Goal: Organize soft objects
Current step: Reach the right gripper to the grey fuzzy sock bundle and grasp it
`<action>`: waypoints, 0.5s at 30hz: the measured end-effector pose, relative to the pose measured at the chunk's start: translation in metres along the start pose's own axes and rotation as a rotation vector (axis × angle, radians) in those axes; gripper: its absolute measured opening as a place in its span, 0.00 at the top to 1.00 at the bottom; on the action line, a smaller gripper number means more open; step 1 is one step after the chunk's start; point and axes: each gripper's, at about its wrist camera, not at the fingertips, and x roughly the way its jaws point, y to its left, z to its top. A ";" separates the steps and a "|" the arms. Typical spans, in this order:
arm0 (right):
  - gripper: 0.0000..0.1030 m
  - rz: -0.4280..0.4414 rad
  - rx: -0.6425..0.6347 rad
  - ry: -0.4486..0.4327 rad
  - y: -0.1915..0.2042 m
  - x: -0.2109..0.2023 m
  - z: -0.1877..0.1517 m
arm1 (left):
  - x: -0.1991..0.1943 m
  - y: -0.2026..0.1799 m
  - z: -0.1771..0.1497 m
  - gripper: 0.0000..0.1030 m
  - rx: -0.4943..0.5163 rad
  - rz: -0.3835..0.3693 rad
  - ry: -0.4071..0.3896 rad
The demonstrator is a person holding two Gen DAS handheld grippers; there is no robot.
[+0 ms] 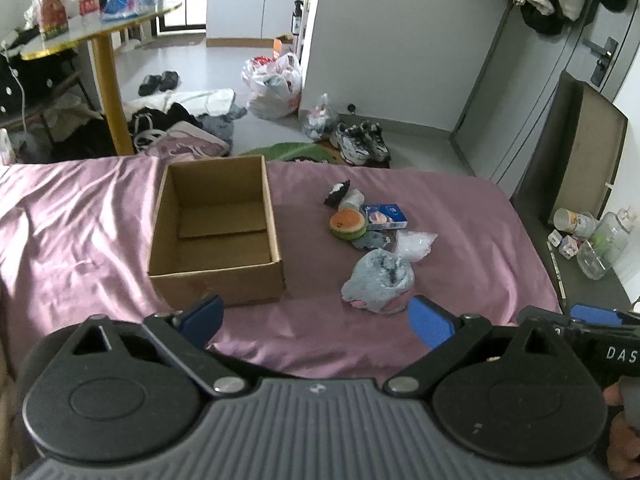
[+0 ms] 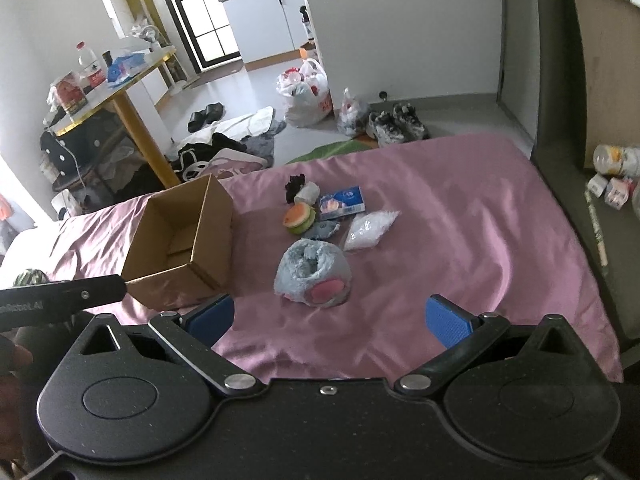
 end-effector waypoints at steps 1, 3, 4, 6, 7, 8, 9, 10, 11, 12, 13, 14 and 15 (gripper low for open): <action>0.01 0.004 0.007 0.005 -0.002 0.004 0.001 | 0.005 0.000 0.001 0.04 -0.003 -0.005 0.008; 0.04 0.008 0.018 0.019 -0.005 0.013 0.004 | 0.016 -0.001 0.004 0.05 -0.004 -0.017 0.026; 0.08 0.013 0.023 0.028 -0.006 0.018 0.005 | 0.022 -0.002 0.005 0.05 -0.002 -0.022 0.036; 0.10 0.022 0.035 0.049 -0.008 0.028 0.008 | 0.033 -0.004 0.008 0.06 0.002 -0.029 0.056; 0.12 0.025 0.041 0.060 -0.009 0.033 0.009 | 0.038 -0.004 0.009 0.07 0.000 -0.032 0.068; 0.13 0.027 0.047 0.069 -0.010 0.038 0.011 | 0.044 -0.004 0.010 0.09 -0.005 -0.036 0.079; 0.14 0.031 0.054 0.076 -0.011 0.043 0.012 | 0.049 -0.004 0.011 0.11 -0.009 -0.041 0.090; 0.15 0.033 0.063 0.084 -0.012 0.048 0.013 | 0.055 -0.004 0.012 0.12 -0.013 -0.044 0.101; 0.16 0.036 0.072 0.092 -0.014 0.053 0.015 | 0.061 -0.005 0.014 0.14 -0.017 -0.048 0.110; 0.18 0.040 0.081 0.101 -0.015 0.058 0.016 | 0.066 -0.005 0.014 0.17 -0.020 -0.052 0.118; 0.21 0.044 0.091 0.110 -0.016 0.063 0.018 | 0.071 -0.005 0.016 0.18 -0.025 -0.057 0.127; 0.23 0.049 0.100 0.117 -0.019 0.067 0.019 | 0.076 -0.005 0.018 0.22 -0.032 -0.063 0.135; 0.24 0.054 0.112 0.121 -0.021 0.072 0.021 | 0.081 -0.005 0.019 0.25 -0.037 -0.069 0.143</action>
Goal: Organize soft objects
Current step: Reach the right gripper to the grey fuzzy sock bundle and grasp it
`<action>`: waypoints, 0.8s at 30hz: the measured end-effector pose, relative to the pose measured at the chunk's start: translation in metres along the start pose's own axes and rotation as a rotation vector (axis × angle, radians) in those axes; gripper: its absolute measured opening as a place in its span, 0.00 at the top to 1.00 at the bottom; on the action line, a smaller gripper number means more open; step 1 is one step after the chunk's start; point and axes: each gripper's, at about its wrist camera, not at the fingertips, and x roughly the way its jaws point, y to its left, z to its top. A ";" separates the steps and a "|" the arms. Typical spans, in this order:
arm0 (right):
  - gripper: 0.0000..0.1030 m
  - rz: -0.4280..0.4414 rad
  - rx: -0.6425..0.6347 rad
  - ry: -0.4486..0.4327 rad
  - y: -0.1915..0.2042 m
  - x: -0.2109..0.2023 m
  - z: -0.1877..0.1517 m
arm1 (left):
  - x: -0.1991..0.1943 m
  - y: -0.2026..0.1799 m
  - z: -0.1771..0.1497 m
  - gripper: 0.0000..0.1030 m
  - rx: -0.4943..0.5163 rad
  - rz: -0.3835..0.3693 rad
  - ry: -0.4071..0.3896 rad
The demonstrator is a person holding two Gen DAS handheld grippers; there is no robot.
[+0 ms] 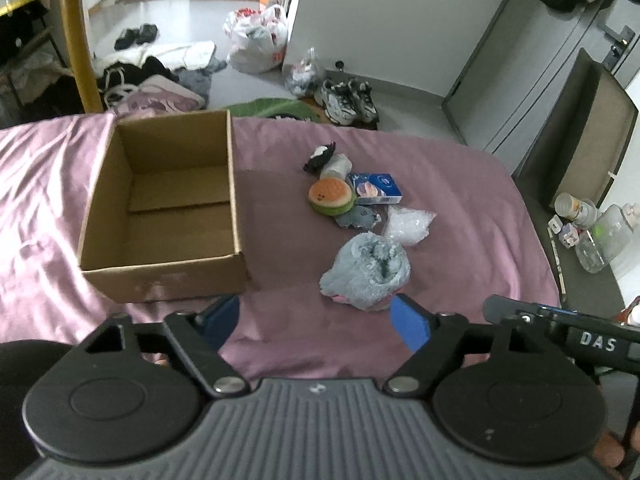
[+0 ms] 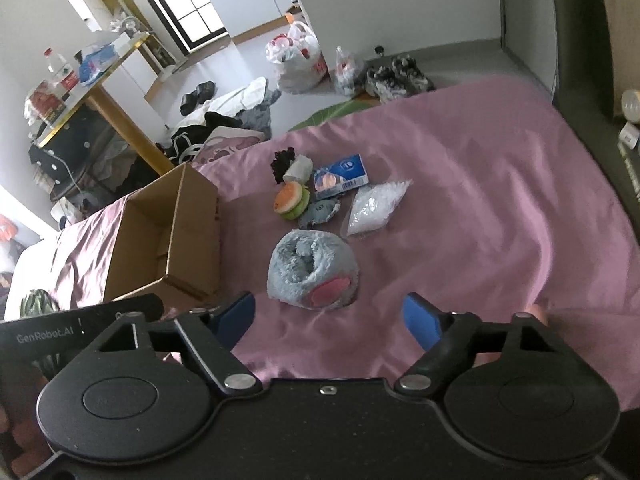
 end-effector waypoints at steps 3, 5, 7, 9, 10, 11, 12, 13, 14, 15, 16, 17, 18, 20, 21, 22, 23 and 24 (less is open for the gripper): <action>0.28 0.011 0.024 0.001 -0.006 0.012 0.006 | 0.014 0.000 0.006 0.28 -0.003 -0.008 0.020; 0.33 0.017 0.037 0.013 -0.009 0.021 0.009 | 0.025 0.001 0.009 0.31 -0.006 -0.010 0.041; 0.34 0.020 0.048 0.025 -0.009 0.029 0.011 | 0.036 0.001 0.013 0.34 -0.015 -0.022 0.061; 0.34 0.020 0.059 0.038 -0.009 0.036 0.013 | 0.047 0.000 0.015 0.37 -0.017 -0.025 0.084; 0.34 0.022 0.064 0.045 -0.009 0.040 0.014 | 0.051 0.001 0.017 0.38 -0.019 -0.027 0.094; 0.34 0.024 0.070 0.049 -0.011 0.045 0.016 | 0.056 0.001 0.017 0.39 -0.026 -0.032 0.108; 0.34 0.026 0.076 0.054 -0.011 0.048 0.017 | 0.061 0.000 0.019 0.41 -0.033 -0.040 0.120; 0.35 0.027 0.084 0.058 -0.012 0.052 0.017 | 0.065 0.000 0.020 0.42 -0.034 -0.044 0.129; 0.37 0.029 0.092 0.063 -0.013 0.055 0.019 | 0.069 -0.002 0.021 0.44 -0.028 -0.045 0.137; 0.38 0.033 0.102 0.068 -0.015 0.059 0.019 | 0.071 -0.003 0.022 0.45 -0.024 -0.044 0.142; 0.40 0.038 0.110 0.073 -0.016 0.062 0.020 | 0.075 -0.004 0.024 0.45 -0.022 -0.046 0.147; 0.40 0.041 0.119 0.077 -0.018 0.064 0.020 | 0.078 -0.005 0.025 0.45 -0.023 -0.048 0.152; 0.40 0.044 0.130 0.080 -0.020 0.067 0.021 | 0.081 -0.006 0.026 0.46 -0.025 -0.050 0.156; 0.41 0.050 0.146 0.082 -0.024 0.071 0.021 | 0.087 -0.008 0.029 0.46 -0.031 -0.053 0.163; 0.41 0.052 0.155 0.083 -0.026 0.073 0.021 | 0.090 -0.008 0.030 0.48 -0.033 -0.054 0.168; 0.41 0.054 0.163 0.083 -0.027 0.075 0.022 | 0.093 -0.009 0.031 0.49 -0.036 -0.057 0.173; 0.42 0.062 0.170 0.083 -0.028 0.077 0.022 | 0.096 -0.010 0.032 0.51 -0.038 -0.063 0.178; 0.43 0.070 0.177 0.083 -0.029 0.079 0.022 | 0.099 -0.011 0.032 0.53 -0.039 -0.068 0.182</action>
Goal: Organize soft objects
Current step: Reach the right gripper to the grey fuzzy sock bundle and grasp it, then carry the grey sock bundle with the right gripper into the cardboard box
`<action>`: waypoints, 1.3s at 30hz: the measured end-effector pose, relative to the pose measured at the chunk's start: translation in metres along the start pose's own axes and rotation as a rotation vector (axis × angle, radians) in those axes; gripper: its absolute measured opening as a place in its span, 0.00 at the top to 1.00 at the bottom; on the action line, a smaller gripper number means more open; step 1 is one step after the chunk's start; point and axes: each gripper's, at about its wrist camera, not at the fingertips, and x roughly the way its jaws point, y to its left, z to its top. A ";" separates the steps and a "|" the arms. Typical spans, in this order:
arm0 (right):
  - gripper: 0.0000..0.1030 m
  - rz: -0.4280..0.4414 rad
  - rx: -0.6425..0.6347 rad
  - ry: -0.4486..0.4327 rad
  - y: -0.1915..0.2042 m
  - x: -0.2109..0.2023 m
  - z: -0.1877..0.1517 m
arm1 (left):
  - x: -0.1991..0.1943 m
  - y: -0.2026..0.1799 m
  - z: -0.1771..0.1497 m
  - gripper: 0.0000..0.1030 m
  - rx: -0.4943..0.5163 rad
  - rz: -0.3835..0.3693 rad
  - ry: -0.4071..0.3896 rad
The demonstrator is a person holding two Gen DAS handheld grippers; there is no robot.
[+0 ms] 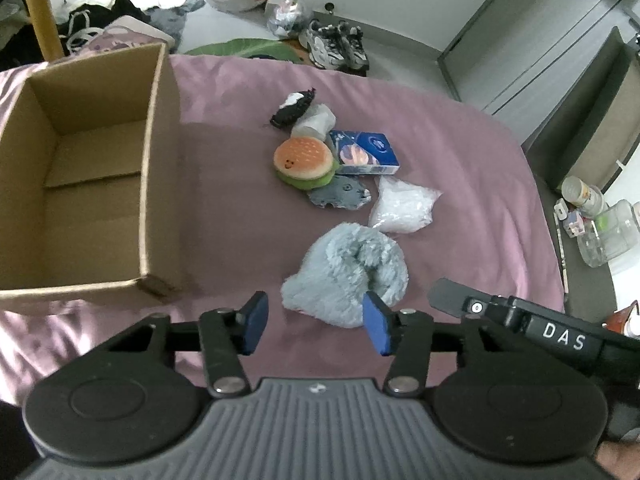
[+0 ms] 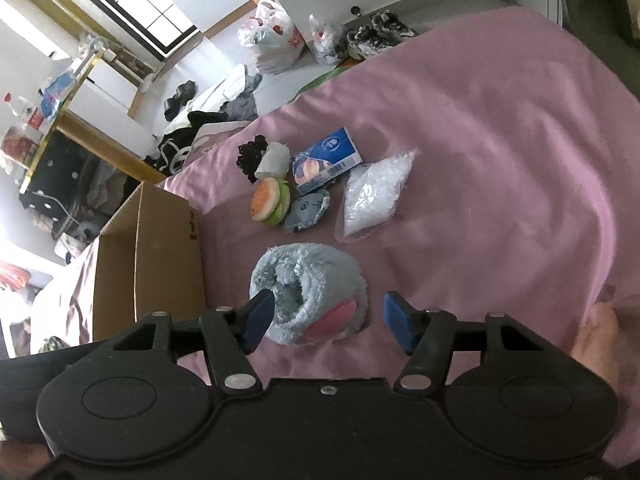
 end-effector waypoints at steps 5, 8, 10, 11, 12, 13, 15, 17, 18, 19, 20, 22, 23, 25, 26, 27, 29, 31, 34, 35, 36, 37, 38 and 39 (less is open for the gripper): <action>0.50 0.042 0.065 0.019 -0.007 0.011 0.001 | 0.016 -0.006 0.006 0.56 0.009 0.000 0.022; 0.51 0.049 0.079 0.026 -0.011 0.017 0.003 | 0.025 -0.009 0.008 0.59 0.010 -0.002 0.041; 0.54 0.058 0.104 0.040 -0.016 0.021 0.003 | 0.031 -0.011 0.010 0.61 0.011 0.001 0.049; 0.57 0.066 0.120 0.051 -0.018 0.024 0.004 | 0.034 -0.012 0.010 0.61 0.012 0.002 0.053; 0.58 0.069 0.129 0.059 -0.020 0.027 0.004 | 0.036 -0.012 0.011 0.62 0.010 0.000 0.059; 0.61 0.073 0.139 0.067 -0.022 0.030 0.004 | 0.040 -0.012 0.012 0.62 0.005 -0.002 0.069; 0.64 0.070 0.150 0.084 -0.025 0.036 0.005 | 0.046 -0.012 0.013 0.67 -0.003 -0.004 0.086; 0.64 0.070 0.162 0.096 -0.027 0.041 0.005 | 0.052 -0.013 0.015 0.68 -0.004 0.001 0.096; 0.65 0.072 0.170 0.101 -0.028 0.043 0.006 | 0.055 -0.013 0.016 0.68 -0.005 0.003 0.099; 0.67 0.075 0.180 0.106 -0.030 0.044 0.006 | 0.057 -0.013 0.017 0.68 -0.007 0.004 0.100; 0.68 0.080 0.190 0.113 -0.032 0.046 0.006 | 0.059 -0.013 0.018 0.68 -0.009 0.004 0.102; 0.72 0.090 0.206 0.122 -0.035 0.050 0.007 | 0.061 -0.013 0.019 0.69 -0.011 0.005 0.106; 0.75 0.096 0.211 0.125 -0.035 0.051 0.007 | 0.063 -0.013 0.020 0.69 -0.009 0.005 0.107; 0.83 0.105 0.212 0.129 -0.036 0.053 0.007 | 0.064 -0.013 0.019 0.71 -0.007 0.003 0.110; 0.84 0.106 0.213 0.128 -0.036 0.053 0.007 | 0.065 -0.013 0.019 0.72 -0.011 -0.002 0.112; 0.84 0.110 0.213 0.126 -0.036 0.053 0.007 | 0.065 -0.013 0.018 0.73 -0.014 -0.002 0.110; 0.87 0.119 0.221 0.123 -0.037 0.052 0.008 | 0.065 -0.011 0.019 0.76 -0.028 -0.010 0.107; 0.89 0.124 0.224 0.117 -0.039 0.051 0.009 | 0.063 -0.009 0.020 0.79 -0.043 -0.022 0.105; 0.90 0.130 0.219 0.109 -0.038 0.048 0.009 | 0.057 -0.009 0.021 0.83 -0.043 -0.034 0.093; 0.91 0.132 0.218 0.107 -0.037 0.047 0.009 | 0.055 -0.009 0.022 0.84 -0.042 -0.037 0.091; 0.91 0.134 0.217 0.105 -0.036 0.046 0.009 | 0.054 -0.009 0.022 0.85 -0.044 -0.040 0.088; 0.91 0.138 0.218 0.104 -0.036 0.044 0.009 | 0.052 -0.008 0.023 0.85 -0.052 -0.045 0.087; 0.91 0.144 0.220 0.104 -0.035 0.043 0.009 | 0.050 -0.007 0.023 0.85 -0.062 -0.049 0.089; 0.91 0.152 0.225 0.105 -0.035 0.042 0.008 | 0.047 -0.006 0.023 0.85 -0.065 -0.051 0.087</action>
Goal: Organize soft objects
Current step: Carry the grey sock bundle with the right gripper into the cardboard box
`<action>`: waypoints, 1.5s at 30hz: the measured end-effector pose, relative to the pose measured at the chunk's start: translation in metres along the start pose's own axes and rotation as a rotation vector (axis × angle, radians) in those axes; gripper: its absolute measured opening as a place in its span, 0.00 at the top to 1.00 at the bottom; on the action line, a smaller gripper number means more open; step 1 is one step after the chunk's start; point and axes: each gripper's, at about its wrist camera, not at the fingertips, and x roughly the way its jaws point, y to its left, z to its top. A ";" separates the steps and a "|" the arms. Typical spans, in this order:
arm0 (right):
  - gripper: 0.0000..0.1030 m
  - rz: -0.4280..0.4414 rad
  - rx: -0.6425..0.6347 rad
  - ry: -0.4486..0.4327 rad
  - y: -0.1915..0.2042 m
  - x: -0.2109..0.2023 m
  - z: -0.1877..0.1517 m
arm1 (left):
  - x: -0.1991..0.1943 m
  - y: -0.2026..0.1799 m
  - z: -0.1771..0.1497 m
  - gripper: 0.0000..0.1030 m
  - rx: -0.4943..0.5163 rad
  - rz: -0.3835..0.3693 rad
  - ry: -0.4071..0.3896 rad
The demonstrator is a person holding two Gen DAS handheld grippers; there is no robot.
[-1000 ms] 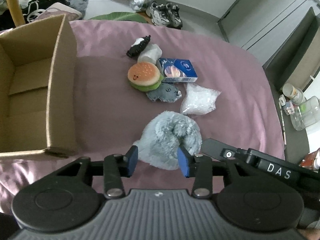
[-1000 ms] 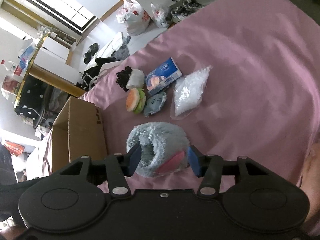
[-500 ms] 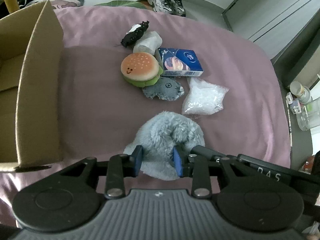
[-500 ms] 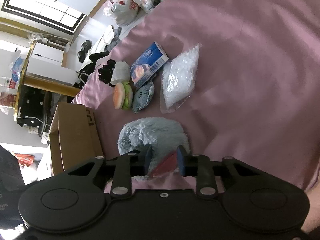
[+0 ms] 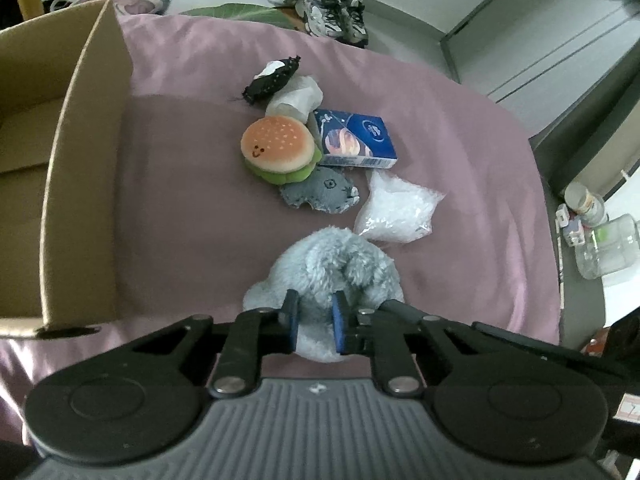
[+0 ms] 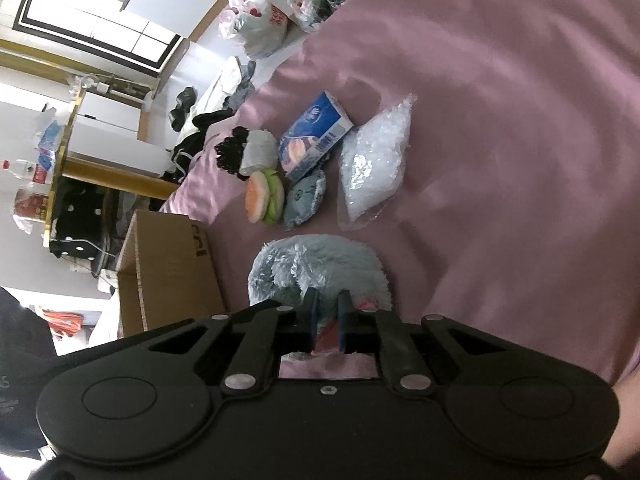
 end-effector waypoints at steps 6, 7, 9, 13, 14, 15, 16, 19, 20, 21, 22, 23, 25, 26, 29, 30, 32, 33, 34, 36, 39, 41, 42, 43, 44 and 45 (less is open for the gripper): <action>0.92 0.014 -0.011 -0.003 0.009 -0.008 -0.004 | -0.020 0.002 -0.001 0.87 -0.001 -0.018 -0.022; 0.92 0.015 -0.015 -0.004 0.011 -0.009 -0.005 | -0.024 0.002 -0.002 0.87 0.000 -0.022 -0.027; 0.92 0.018 -0.020 -0.008 0.014 -0.013 -0.005 | -0.029 0.001 -0.002 0.88 0.003 -0.029 -0.034; 0.93 0.012 -0.025 -0.025 0.021 -0.019 -0.007 | -0.040 0.000 -0.005 0.89 0.007 -0.042 -0.047; 0.93 0.012 -0.029 -0.029 0.023 -0.020 -0.008 | -0.043 0.001 -0.005 0.89 0.005 -0.044 -0.051; 0.93 0.013 -0.036 -0.034 0.027 -0.021 -0.008 | -0.046 0.001 -0.005 0.89 0.004 -0.044 -0.056; 0.93 0.013 -0.043 -0.036 0.029 -0.022 -0.009 | -0.050 0.002 -0.005 0.89 0.004 -0.044 -0.063; 0.93 0.019 -0.056 -0.042 0.040 -0.024 -0.011 | -0.060 0.006 -0.005 0.89 -0.003 -0.048 -0.077; 0.93 0.019 -0.062 -0.044 0.044 -0.025 -0.011 | -0.064 0.008 -0.005 0.89 -0.005 -0.051 -0.082; 0.93 0.020 -0.068 -0.045 0.048 -0.026 -0.011 | -0.068 0.010 -0.004 0.89 -0.008 -0.055 -0.086; 0.93 0.019 -0.073 -0.046 0.051 -0.027 -0.011 | -0.072 0.012 -0.004 0.89 -0.012 -0.058 -0.091; 0.93 0.018 -0.080 -0.048 0.056 -0.027 -0.012 | -0.076 0.013 -0.003 0.89 -0.015 -0.060 -0.095; 0.93 0.014 -0.094 -0.051 0.065 -0.028 -0.012 | -0.083 0.016 -0.003 0.89 -0.019 -0.062 -0.103; 0.93 0.012 -0.102 -0.051 0.070 -0.028 -0.013 | -0.086 0.018 -0.004 0.89 -0.023 -0.066 -0.108; 0.93 0.011 -0.114 -0.050 0.082 -0.027 -0.014 | -0.097 0.025 -0.003 0.89 -0.034 -0.074 -0.116; 0.93 0.012 -0.120 -0.049 0.087 -0.027 -0.014 | -0.101 0.029 -0.002 0.89 -0.038 -0.077 -0.120; 0.93 0.013 -0.135 -0.048 0.096 -0.025 -0.015 | -0.108 0.035 -0.001 0.89 -0.047 -0.081 -0.127; 0.93 0.014 -0.143 -0.048 0.102 -0.024 -0.016 | -0.111 0.039 0.000 0.89 -0.053 -0.082 -0.131; 0.93 0.015 -0.151 -0.047 0.107 -0.023 -0.016 | -0.115 0.043 0.001 0.89 -0.060 -0.085 -0.135; 0.93 0.016 -0.163 -0.043 0.117 -0.020 -0.016 | -0.122 0.051 0.004 0.89 -0.076 -0.092 -0.140; 0.93 0.024 -0.182 -0.033 0.134 -0.013 -0.018 | -0.132 0.064 0.006 0.89 -0.095 -0.095 -0.152; 0.93 0.028 -0.204 -0.030 0.146 -0.011 -0.020 | -0.139 0.074 0.009 0.89 -0.107 -0.093 -0.161; 0.93 0.029 -0.212 -0.027 0.152 -0.008 -0.021 | -0.141 0.078 0.010 0.89 -0.112 -0.092 -0.166; 0.93 0.031 -0.218 -0.025 0.156 -0.006 -0.022 | -0.145 0.082 0.011 0.89 -0.117 -0.091 -0.171; 0.93 0.032 -0.225 -0.020 0.162 -0.003 -0.022 | -0.148 0.087 0.012 0.89 -0.122 -0.090 -0.176; 0.93 0.034 -0.231 -0.018 0.167 -0.001 -0.022 | -0.150 0.091 0.013 0.89 -0.126 -0.090 -0.179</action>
